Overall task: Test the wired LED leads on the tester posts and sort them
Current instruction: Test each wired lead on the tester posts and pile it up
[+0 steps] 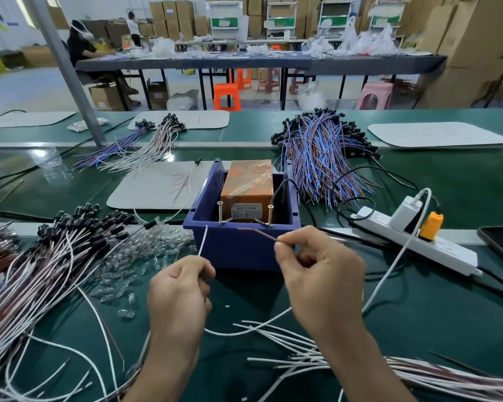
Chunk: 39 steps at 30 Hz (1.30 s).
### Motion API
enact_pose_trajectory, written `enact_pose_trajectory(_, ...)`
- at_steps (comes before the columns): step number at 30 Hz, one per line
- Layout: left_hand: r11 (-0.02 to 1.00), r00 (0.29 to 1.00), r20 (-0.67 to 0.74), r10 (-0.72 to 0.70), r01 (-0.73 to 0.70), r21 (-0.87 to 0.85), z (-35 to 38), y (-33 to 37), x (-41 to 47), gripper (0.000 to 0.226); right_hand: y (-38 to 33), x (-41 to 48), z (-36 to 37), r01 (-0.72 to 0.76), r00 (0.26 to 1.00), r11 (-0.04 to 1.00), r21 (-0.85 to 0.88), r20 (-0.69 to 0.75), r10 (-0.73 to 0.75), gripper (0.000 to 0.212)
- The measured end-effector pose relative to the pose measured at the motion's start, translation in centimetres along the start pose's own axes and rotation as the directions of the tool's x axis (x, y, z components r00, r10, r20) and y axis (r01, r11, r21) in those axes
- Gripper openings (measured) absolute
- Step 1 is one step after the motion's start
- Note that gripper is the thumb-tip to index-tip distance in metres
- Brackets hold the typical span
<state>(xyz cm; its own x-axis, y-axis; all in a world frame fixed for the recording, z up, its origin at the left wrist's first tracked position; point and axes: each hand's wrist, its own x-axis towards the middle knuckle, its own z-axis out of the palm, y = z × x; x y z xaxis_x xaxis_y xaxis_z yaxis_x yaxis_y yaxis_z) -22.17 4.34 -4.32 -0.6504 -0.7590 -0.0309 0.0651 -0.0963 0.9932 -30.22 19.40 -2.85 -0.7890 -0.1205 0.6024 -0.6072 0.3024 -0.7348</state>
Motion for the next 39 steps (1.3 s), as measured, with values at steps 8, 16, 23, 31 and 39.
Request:
enact_pose_trajectory(8,0.991,0.985,0.174,0.010,0.013,-0.133,0.3,0.3,-1.7,0.017,-2.2,-2.6,1.3,-0.005,0.919,1.000,0.002,0.395,0.004,0.012)
enact_pose_trajectory(16,0.939,0.991,0.116,0.062,-0.018,-0.345,-1.1,2.0,-1.1,0.020,-2.5,-1.5,-0.2,-0.017,0.552,0.981,-0.195,0.816,0.171,0.030)
enact_pose_trajectory(23,0.861,0.984,-0.174,-0.036,-0.058,-0.505,-4.6,3.0,2.1,0.029,-2.0,-0.8,-0.8,0.135,0.442,0.919,-0.370,0.853,0.279,0.027)
enact_pose_trajectory(31,0.704,0.932,-0.339,-0.128,-0.155,-0.693,-8.4,3.6,4.3,0.008,-0.5,0.4,-1.9,0.109,0.483,0.859,-0.501,0.782,0.394,0.027)
enact_pose_trajectory(39,0.662,0.919,-0.364,-0.154,-0.178,-0.728,-9.0,3.2,5.0,0.030,-0.6,0.0,-1.4,0.140,0.600,0.803,-0.580,0.694,0.397,0.023)
